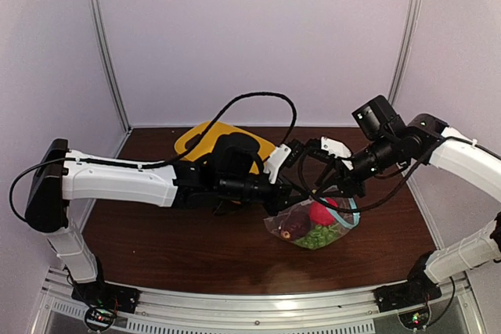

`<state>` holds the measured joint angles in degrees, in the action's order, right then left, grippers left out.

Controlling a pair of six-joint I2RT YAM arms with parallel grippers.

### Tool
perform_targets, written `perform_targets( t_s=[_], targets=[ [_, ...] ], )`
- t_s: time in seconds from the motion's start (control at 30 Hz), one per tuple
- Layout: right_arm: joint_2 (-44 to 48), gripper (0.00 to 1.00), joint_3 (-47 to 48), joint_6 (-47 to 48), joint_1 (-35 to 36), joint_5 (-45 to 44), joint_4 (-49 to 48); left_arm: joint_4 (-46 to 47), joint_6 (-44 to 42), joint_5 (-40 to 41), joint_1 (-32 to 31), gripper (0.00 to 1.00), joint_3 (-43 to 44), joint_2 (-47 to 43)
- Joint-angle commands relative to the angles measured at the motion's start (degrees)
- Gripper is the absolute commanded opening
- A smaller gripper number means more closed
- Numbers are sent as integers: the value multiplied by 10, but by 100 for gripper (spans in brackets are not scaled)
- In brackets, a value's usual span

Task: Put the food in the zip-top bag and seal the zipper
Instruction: Hold the zipper from the zipper food storage bag.

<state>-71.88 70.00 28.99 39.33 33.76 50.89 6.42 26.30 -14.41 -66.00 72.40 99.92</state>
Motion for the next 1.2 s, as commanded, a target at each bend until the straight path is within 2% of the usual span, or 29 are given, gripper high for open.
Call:
perform_targets(
  t_s=[0.0,0.17,0.37,0.6,0.83,0.93,1.17],
  targets=[
    [8,26,-8,2,11,-29,-21,51,12,-12,3,0,-7,-17],
    [4,25,-7,9,19,-29,-17,49,14,-15,3,0,-8,-17],
    [-1,16,-6,17,25,-35,-12,50,13,-14,6,0,-9,-18],
    [-9,19,-10,27,31,-37,-1,54,13,-12,7,0,-19,-23],
    [-16,17,-11,30,36,-43,1,66,15,-12,9,0,-28,-28],
    [-17,13,-10,31,36,-45,1,68,16,-13,10,0,-30,-30],
    [-23,22,-10,26,37,-43,-4,95,17,-19,11,0,-45,-37]
  ],
)
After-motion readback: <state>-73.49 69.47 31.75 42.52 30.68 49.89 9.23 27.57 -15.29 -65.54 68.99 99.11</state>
